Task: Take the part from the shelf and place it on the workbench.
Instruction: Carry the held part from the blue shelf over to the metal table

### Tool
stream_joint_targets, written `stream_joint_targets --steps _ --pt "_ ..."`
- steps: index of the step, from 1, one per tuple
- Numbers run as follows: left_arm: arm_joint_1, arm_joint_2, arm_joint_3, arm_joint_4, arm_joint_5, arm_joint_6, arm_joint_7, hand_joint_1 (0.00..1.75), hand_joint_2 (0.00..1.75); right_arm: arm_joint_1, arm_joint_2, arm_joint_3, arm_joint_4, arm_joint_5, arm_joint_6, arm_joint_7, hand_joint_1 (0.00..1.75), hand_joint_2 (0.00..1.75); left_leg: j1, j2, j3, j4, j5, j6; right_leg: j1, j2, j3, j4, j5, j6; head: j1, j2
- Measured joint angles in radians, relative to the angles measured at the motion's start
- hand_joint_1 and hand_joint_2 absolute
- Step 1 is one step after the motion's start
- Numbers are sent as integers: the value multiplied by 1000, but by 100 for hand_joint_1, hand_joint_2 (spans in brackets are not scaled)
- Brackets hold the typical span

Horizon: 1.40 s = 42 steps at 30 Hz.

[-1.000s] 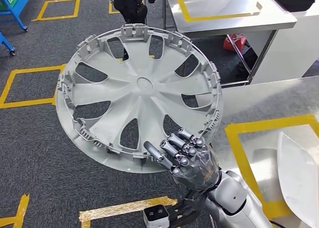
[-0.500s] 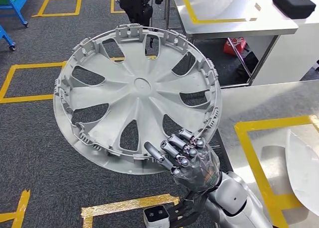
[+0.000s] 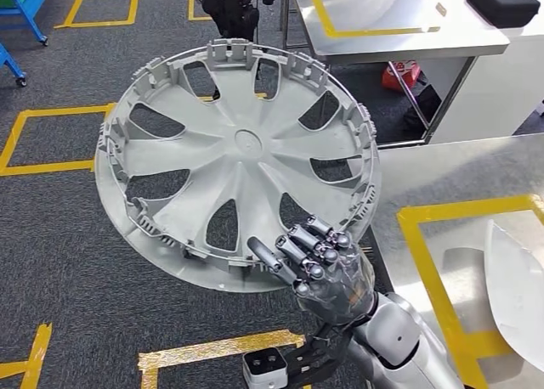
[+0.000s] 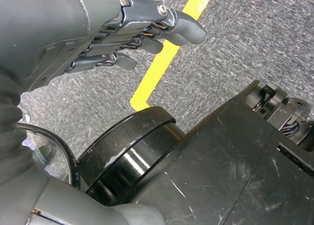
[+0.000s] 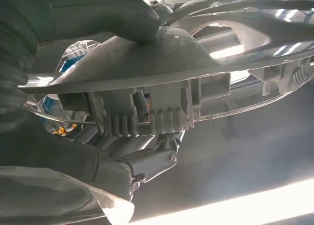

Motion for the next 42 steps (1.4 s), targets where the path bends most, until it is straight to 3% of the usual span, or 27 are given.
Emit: stream_joint_targets --steps 4,8,10,12,13,14,15,16,18,20,22,24,26,28,29,30,31,33,35,37,38,40,42 --pt "0 2 0 0 -9 -4 4 0 175 -3 0 6 5 0 0 19 175 175 -1 0 -2 3 0 2 -1 0 0 -1 3 4 0 0" --pt "-2 8 0 0 -12 -5 4 0 175 -8 0 15 10 0 0 34 175 175 -1 8 3 -12 13 20 -4 2 -10 5 -2 19 0 0" --pt "-2 10 1 0 -14 -7 4 0 175 -10 0 18 14 0 0 37 175 175 2 19 7 -28 24 29 -2 2 -49 84 -51 14 2 0" --pt "-1 13 1 0 -14 -8 4 0 175 -11 0 21 19 0 0 38 175 175 -2 30 5 -29 25 31 1 2 -109 222 -117 10 3 0" --pt "-1 13 1 0 -14 -9 4 0 175 -10 0 23 23 0 0 38 175 175 -4 37 4 -28 25 31 1 1 -131 273 -133 9 3 0" --pt "-1 14 1 0 -14 -9 4 0 175 -10 0 24 26 0 0 38 175 175 -5 44 4 -28 24 30 1 0 -135 288 -132 7 3 0" --pt "-1 14 1 0 -14 -9 4 0 175 -10 0 26 29 0 0 38 175 175 -5 50 4 -26 22 27 1 -3 -118 262 -112 5 3 0" --pt "-1 15 2 0 -14 -9 4 0 175 -10 0 27 32 0 0 38 175 175 -5 56 4 -23 19 23 2 -12 -84 200 -81 3 4 0" --pt "0 15 3 0 -14 -10 4 0 175 -12 0 28 34 0 0 36 175 175 -7 69 3 -11 9 11 8 -48 -12 72 -46 -3 3 0" --pt "0 17 6 0 -15 -10 4 0 175 -14 1 29 36 0 0 34 175 175 -11 83 0 0 1 1 15 -61 14 26 -46 -13 3 0" --pt "0 18 7 0 -15 -10 4 0 175 -14 1 29 37 0 0 31 175 175 -10 96 1 4 -4 -5 15 -38 12 27 -42 -22 3 0" --pt "-2 18 8 0 -15 -11 4 0 175 -14 1 29 38 0 0 30 175 175 -3 70 -9 34 -31 -16 12 -19 10 26 -39 -31 2 0" --pt "-2 19 9 0 -15 -11 4 0 175 -15 2 30 39 0 0 29 175 175 4 26 -54 142 -94 -26 11 0 9 25 -37 -39 0 0" --pt "-3 19 10 0 -14 -11 4 0 175 -15 3 30 42 0 0 29 175 175 7 12 -111 272 -147 -31 11 22 8 26 -36 -42 0 0" --pt "-5 19 11 0 -14 -11 3 0 175 -15 3 30 43 0 0 28 175 175 8 10 -123 299 -148 -31 11 34 8 26 -35 -42 0 0" --pt "-6 19 12 0 -14 -11 3 0 175 -15 3 30 43 0 0 28 175 175 9 9 -116 284 -127 -30 11 47 8 26 -34 -41 0 0" --pt "-7 19 12 0 -14 -11 4 0 175 -15 3 30 43 0 0 27 175 175 12 2 -92 233 -91 -29 10 61 9 26 -34 -40 0 0" --pt "-5 19 13 0 -15 -11 4 0 175 -15 3 30 43 0 0 26 175 175 21 -46 -32 95 -24 -28 10 88 7 27 -30 -34 0 0" --pt "-2 19 13 0 -15 -11 4 0 175 -17 3 30 43 0 0 26 175 175 24 -84 -3 22 -8 -27 7 111 -4 28 -23 -22 0 0" --pt "-2 18 13 0 -15 -11 4 0 175 -16 3 30 43 0 0 26 175 175 20 -72 -2 11 -11 -20 2 132 -15 24 -14 -6 0 0" --pt "-3 17 14 0 -15 -11 4 0 175 -14 3 30 43 0 0 26 175 175 19 -59 -2 8 -7 -14 1 124 -22 26 -15 -1 1 0" --pt "-4 17 14 0 -16 -11 4 0 175 -13 3 30 44 -1 0 26 175 175 17 -33 -2 0 1 2 5 71 -53 77 -47 3 4 0" --pt "0 18 14 0 -17 -11 4 0 175 -13 3 30 45 -1 0 26 175 175 10 -5 -6 0 4 11 10 17 -111 204 -112 2 9 0"
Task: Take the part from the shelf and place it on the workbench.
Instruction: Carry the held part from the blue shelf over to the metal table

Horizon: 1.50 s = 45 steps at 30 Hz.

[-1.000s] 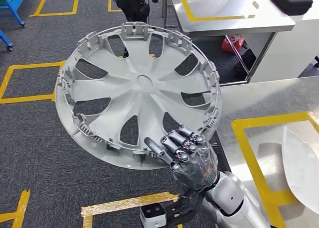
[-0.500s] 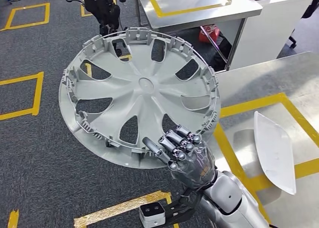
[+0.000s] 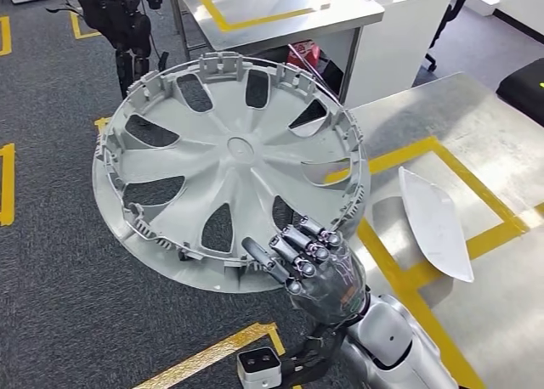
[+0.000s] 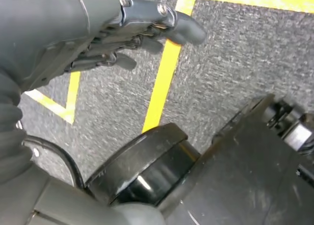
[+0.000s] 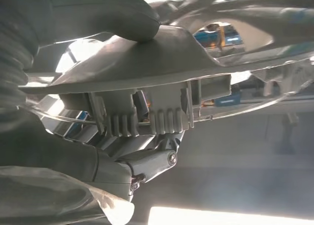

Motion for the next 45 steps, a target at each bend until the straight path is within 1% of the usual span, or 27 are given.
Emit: stream_joint_targets --steps 2,3,5,7,9,11,13,15,17,18,19,20,22,24,26,28,30,32,33,34,35,37,38,39,41,43,45 --pt "3 0 0 0 0 0 0 0 175 1 0 0 2 0 0 0 175 175 -8 30 -2 1 0 3 1 -11 -40 103 -37 -1 1 0" --pt "3 0 0 0 0 0 0 0 175 1 0 0 3 0 0 0 175 175 -11 44 -2 1 0 4 2 -13 -34 103 -30 -3 1 0" --pt "2 -1 0 0 0 0 0 0 175 1 0 0 3 0 0 0 175 175 -15 68 -1 1 -1 4 7 -34 38 -11 22 -10 1 0" --pt "3 -1 0 0 0 0 0 0 175 0 0 0 3 0 0 1 175 175 -20 88 -1 4 -4 0 20 -79 117 -140 53 -24 0 0" --pt "3 -2 0 0 0 0 0 0 175 -1 0 0 3 0 0 2 175 175 -24 107 -1 7 -5 -6 28 -94 139 -181 55 -35 0 0" --pt "2 -2 0 0 0 0 0 0 175 1 0 0 3 0 0 2 175 175 -23 120 0 10 -10 -13 25 -70 135 -184 62 -43 0 0" --pt "0 -2 0 0 0 0 0 0 175 0 0 0 3 -1 0 2 175 175 -17 85 -14 53 -45 -26 19 -48 135 -190 69 -53 -3 0" --pt "2 -2 0 0 1 0 0 0 175 0 0 0 3 0 0 2 175 175 -9 31 -63 175 -113 -37 16 -26 133 -191 73 -59 -9 0" --pt "0 -2 1 0 1 0 -1 0 175 1 0 0 4 0 0 2 175 175 -3 15 -110 288 -154 -43 15 -1 131 -190 76 -60 -11 0" --pt "-1 -2 1 0 1 0 -1 0 175 1 0 0 4 0 0 2 175 175 -1 13 -112 297 -146 -44 15 12 131 -190 77 -58 -11 0" --pt "-2 -2 1 0 1 0 -1 0 175 1 0 0 4 0 0 2 175 175 1 11 -96 267 -119 -45 14 27 131 -189 78 -56 -11 0" --pt "-2 -2 1 0 1 0 0 0 175 1 0 0 4 0 0 2 175 175 5 1 -65 202 -80 -45 13 41 131 -187 80 -54 -11 0" --pt "1 -2 1 0 0 0 1 0 175 0 0 0 4 0 0 2 175 175 13 -52 -7 69 -27 -45 12 67 124 -183 84 -46 -11 0" --pt "3 -2 1 0 0 0 2 0 175 -1 1 0 4 0 0 2 175 175 15 -85 11 16 -20 -40 8 90 109 -182 93 -31 -11 0" --pt "2 -3 1 0 1 0 1 0 175 0 1 0 4 0 0 2 175 175 12 -67 7 10 -15 -28 2 107 96 -184 102 -16 -11 0" --pt "0 -3 1 0 0 0 0 0 175 0 0 0 4 0 0 2 175 175 12 -41 6 2 -6 -11 4 72 72 -152 80 -10 -8 0" --pt "1 -2 1 0 0 0 0 0 175 -1 0 0 6 0 0 2 175 175 8 -11 3 -2 -2 -1 8 14 20 -42 18 -9 -3 0" --pt "3 -2 1 0 0 -1 0 0 175 0 0 0 9 0 0 1 175 175 5 19 0 -1 -1 1 8 -8 -30 81 -32 -6 0 0" --pt "3 -3 1 0 -1 -1 0 0 175 0 0 0 11 0 0 1 175 175 4 33 -1 -1 -1 2 8 -11 -35 102 -34 -5 0 0" --pt "3 -3 1 0 -2 -1 0 0 175 1 0 -1 13 0 0 0 175 175 3 47 -1 -1 -2 1 8 -16 -18 82 -18 -4 0 0" --pt "2 -4 1 0 -4 -2 0 0 175 1 0 -1 14 0 0 0 175 175 3 60 0 -1 -2 0 8 -25 18 25 9 -5 0 0" --pt "2 -5 1 0 -8 -4 0 0 175 0 0 -2 15 0 0 0 175 175 -2 80 0 3 -5 -5 14 -73 101 -117 50 -10 2 0" --pt "2 -6 1 0 -10 -5 0 0 175 -1 0 -3 16 0 0 -1 175 175 -5 89 0 5 -7 -9 17 -92 126 -160 56 -15 2 0" --pt "3 -6 1 0 -11 -6 0 0 175 -1 0 -4 16 -1 0 -2 175 175 -9 98 -1 7 -8 -14 20 -103 136 -180 55 -20 2 0" --pt "2 -7 1 0 -14 -6 1 0 175 1 0 -8 17 -1 0 -4 175 175 -11 119 0 9 -10 -23 21 -83 134 -182 57 -33 1 0" --pt "-1 -8 1 0 -19 -6 2 0 175 2 0 -12 17 -1 0 -7 175 175 -6 95 -6 32 -33 -34 17 -59 132 -184 62 -44 -2 0" --pt "0 -8 1 0 -22 -4 2 0 175 2 0 -15 19 -1 0 -9 175 175 -1 39 -45 128 -91 -44 13 -37 131 -185 65 -52 -5 0"
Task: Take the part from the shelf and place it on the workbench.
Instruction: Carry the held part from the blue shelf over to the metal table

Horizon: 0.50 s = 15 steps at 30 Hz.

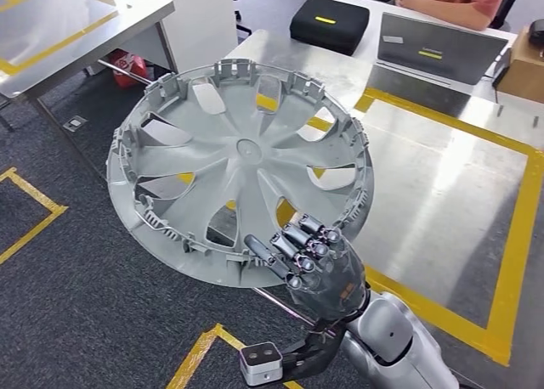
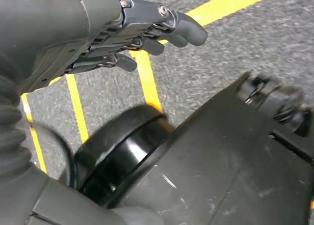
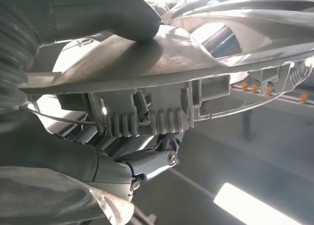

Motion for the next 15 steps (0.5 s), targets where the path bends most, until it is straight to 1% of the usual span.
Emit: stream_joint_targets --steps 1,2,3,4,5,6,7,8,9,10,11,12,13,14,15 --pt "0 0 0 0 0 1 0 0 175 0 0 -1 2 0 0 -1 175 175 1 -16 -30 70 -33 -2 0 11 -1 0 1 -3 -1 0" --pt "0 0 0 0 0 1 0 0 175 0 0 -2 5 0 0 -2 175 175 1 -23 -57 130 -55 -3 0 24 -1 0 1 -4 -1 0" --pt "-1 0 1 0 0 0 0 0 175 -1 0 -2 8 1 0 -4 175 175 1 -25 -72 163 -58 -3 1 38 -1 0 2 -5 -1 0" --pt "-1 0 1 0 0 -1 0 0 175 -1 0 -3 11 1 0 -6 175 175 1 -27 -69 158 -42 -1 1 52 0 1 3 -5 -1 0" --pt "-1 0 1 0 0 -3 0 0 175 -1 0 -3 14 1 0 -8 175 175 1 -31 -50 115 -8 3 2 66 1 1 3 -4 -1 0" --pt "0 0 1 0 0 -4 0 0 175 -1 0 -4 16 1 0 -10 175 175 2 -43 -20 48 32 7 1 80 1 1 4 -3 -1 0" --pt "1 1 1 0 0 -5 0 0 175 -1 0 -4 18 1 0 -11 175 175 3 -65 8 -17 61 12 2 92 0 2 6 0 0 0" --pt "3 2 1 0 0 -6 0 0 175 -2 0 -4 19 1 0 -11 175 175 4 -84 30 -69 79 17 1 103 -4 3 8 4 -1 0" --pt "3 3 1 0 0 -7 1 0 175 -3 1 -5 21 0 0 -12 175 175 4 -99 41 -100 83 20 0 113 -9 4 11 9 -1 0" --pt "4 3 1 0 0 -7 1 0 175 -3 1 -6 22 0 0 -12 175 175 3 -104 44 -109 79 23 -3 122 -15 4 15 16 -2 0" --pt "3 3 1 0 0 -7 1 0 175 -3 1 -7 23 0 0 -12 175 175 2 -96 45 -116 80 27 -5 130 -20 2 19 23 -3 0" --pt "1 2 1 0 0 -7 0 0 175 -2 1 -9 23 0 0 -11 175 175 3 -85 45 -122 83 32 -5 129 -26 2 19 28 -3 0" --pt "0 1 1 0 -1 -7 0 0 175 -2 1 -11 23 0 0 -11 175 175 4 -75 47 -130 88 37 -4 114 -34 11 11 33 0 0" --pt "0 1 2 0 -1 -7 0 0 175 -2 1 -12 24 0 0 -10 175 175 6 -62 49 -137 93 43 -2 92 -49 38 -8 37 4 0" --pt "0 1 2 0 -1 -7 0 0 175 -3 1 -12 25 0 0 -10 175 175 6 -49 49 -141 96 46 -2 64 -71 85 -37 40 8 0"
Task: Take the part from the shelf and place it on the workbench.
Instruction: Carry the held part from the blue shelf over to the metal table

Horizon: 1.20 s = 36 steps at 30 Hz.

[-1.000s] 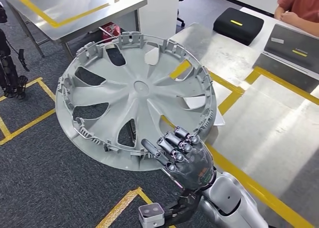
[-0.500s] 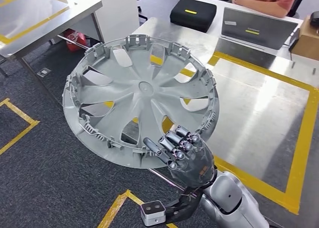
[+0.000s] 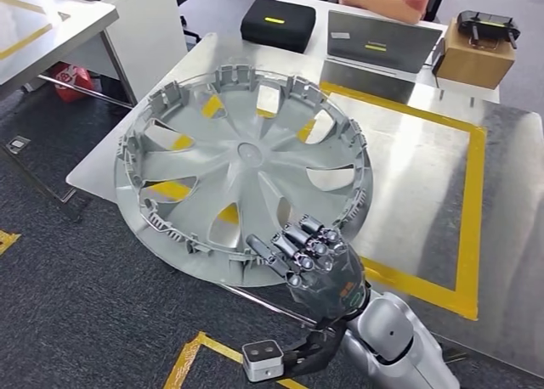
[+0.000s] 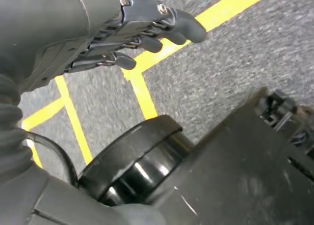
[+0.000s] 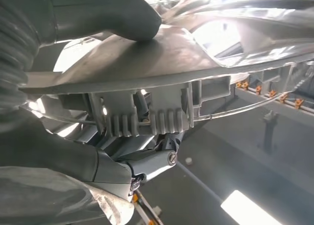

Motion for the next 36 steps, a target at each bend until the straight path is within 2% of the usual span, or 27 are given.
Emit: stream_joint_targets --steps 2,3,4,5,6,7,9,10,12,14,16,17,18,19,20,21,23,25,27,28,30,31,32,33,34,35,36 --pt "2 1 0 0 0 0 0 0 175 -2 0 0 3 0 0 -1 175 175 -2 26 -1 0 1 3 -1 -31 -53 124 -57 7 5 0" --pt "3 1 1 0 0 0 0 0 175 -1 0 0 5 0 0 -2 175 175 -3 39 -1 0 0 3 -2 -37 -70 165 -66 10 5 0" --pt "3 1 1 0 0 0 0 0 175 -1 0 0 6 0 0 -2 175 175 -3 52 -1 1 -1 3 -2 -42 -70 172 -57 12 5 0" --pt "2 1 1 0 0 0 0 0 175 -1 0 0 7 0 0 -2 175 175 -3 64 0 2 -2 2 -3 -49 -51 138 -33 13 5 0" --pt "2 1 1 0 0 0 0 0 175 -1 0 -1 8 0 0 -2 175 175 -3 74 1 3 -4 0 -3 -62 -15 73 0 13 5 0" --pt "2 0 2 0 0 0 0 0 175 -1 0 -1 8 0 0 -2 175 175 -5 83 2 4 -6 -4 1 -87 23 4 21 12 6 0" --pt "3 0 2 0 0 0 0 0 175 -2 0 -1 8 0 0 -1 175 175 -12 101 2 9 -11 -13 6 -118 70 -82 38 0 6 0" --pt "3 1 2 0 0 0 0 0 175 -2 0 -2 8 0 0 -1 175 175 -16 109 2 11 -13 -17 9 -120 73 -90 34 -7 5 0" --pt "2 1 2 0 0 0 0 0 175 -1 0 -4 8 0 0 0 175 175 -15 122 5 14 -18 -25 7 -95 71 -90 38 -20 4 0" --pt "1 1 2 0 0 0 0 0 175 -1 1 -5 8 0 0 1 175 175 -9 90 -7 51 -49 -37 4 -73 71 -92 42 -31 2 0" --pt "2 1 3 0 0 0 0 0 175 -2 3 -6 8 0 0 1 175 175 -5 40 -57 169 -114 -44 2 -52 70 -93 45 -39 -1 0" --pt "1 1 3 0 0 0 -1 0 175 -2 4 -6 9 0 0 2 175 175 -4 29 -89 240 -144 -45 2 -40 69 -93 46 -42 -2 0" --pt "0 2 3 0 0 0 -1 0 175 -1 4 -6 9 1 0 4 175 175 -4 25 -113 292 -159 -45 3 -27 69 -93 47 -42 -2 0" --pt "-1 2 4 0 -1 0 -2 0 175 -1 4 -6 9 1 0 6 175 175 -4 23 -121 310 -155 -44 4 -14 69 -92 47 -43 -2 0" --pt "-2 2 4 0 -2 0 -2 0 175 -1 4 -6 10 1 0 8 175 175 -4 21 -111 288 -131 -41 4 0 70 -92 48 -42 -2 0" --pt "-1 2 4 0 -4 0 -2 0 175 0 4 -6 10 1 0 9 175 175 -4 14 -85 230 -92 -37 4 15 71 -92 48 -41 -2 0" --pt "2 2 4 0 -7 0 -1 0 175 0 4 -6 10 1 0 12 175 175 -1 -35 -27 95 -29 -26 3 41 68 -89 51 -36 -1 0" --pt "6 2 4 0 -9 2 -1 0 175 0 4 -6 10 1 0 15 175 175 0 -72 -3 30 -14 -19 -1 63 56 -87 58 -25 -1 0" --pt "5 0 4 0 -9 4 -1 0 175 1 4 -6 10 1 0 17 175 175 0 -57 -2 18 -14 -15 -4 84 46 -91 66 -11 -2 0" --pt "4 -2 4 0 -9 5 -1 0 175 2 4 -7 10 1 0 18 175 175 1 -44 -1 11 -9 -10 -3 79 39 -89 63 -6 -1 0" --pt "4 -4 4 0 -9 7 -1 0 175 2 4 -6 10 0 0 19 175 175 6 -16 3 -2 -1 -1 2 31 7 -32 25 3 7 0" --pt "5 -4 4 0 -9 8 -2 0 175 1 4 -6 10 0 0 21 175 175 5 -1 3 -4 1 1 2 -3 -21 26 -8 7 11 0" --pt "6 -4 4 0 -9 8 -2 0 175 0 4 -4 11 1 0 23 175 175 4 13 2 -4 1 2 1 -25 -51 95 -39 12 14 0" --pt "7 -3 5 0 -9 8 -2 0 175 0 4 -2 12 1 0 26 175 175 3 28 1 -3 0 3 -1 -35 -74 149 -57 16 14 0" --pt "7 -3 5 0 -9 8 -2 0 175 0 4 0 13 1 0 31 175 175 3 42 2 -2 -1 3 -3 -41 -82 174 -59 19 15 0" --pt "6 -2 5 0 -9 8 -2 0 175 0 4 1 15 1 0 35 175 175 3 52 2 -1 -2 2 -5 -45 -73 162 -44 21 15 0" --pt "6 -3 6 0 -9 8 -2 0 175 0 4 2 16 1 0 40 175 175 3 59 3 0 -4 0 -6 -49 -41 107 -14 22 15 0"
